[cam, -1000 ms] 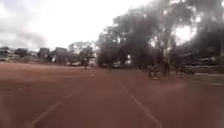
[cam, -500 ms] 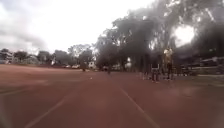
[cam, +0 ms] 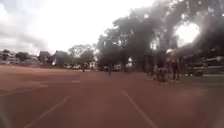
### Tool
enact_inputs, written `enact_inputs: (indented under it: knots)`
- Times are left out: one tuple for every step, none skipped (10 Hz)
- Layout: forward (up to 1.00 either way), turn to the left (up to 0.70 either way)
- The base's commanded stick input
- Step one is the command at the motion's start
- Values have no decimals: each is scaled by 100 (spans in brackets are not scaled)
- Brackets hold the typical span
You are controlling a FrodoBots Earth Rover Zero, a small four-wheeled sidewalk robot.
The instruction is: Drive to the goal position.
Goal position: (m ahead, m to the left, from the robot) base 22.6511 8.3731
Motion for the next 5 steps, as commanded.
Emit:
enact_inputs:
  knots:
    - [85, 0]
    - [85, 0]
    - [85, 0]
    - [85, 0]
    - [85, 0]
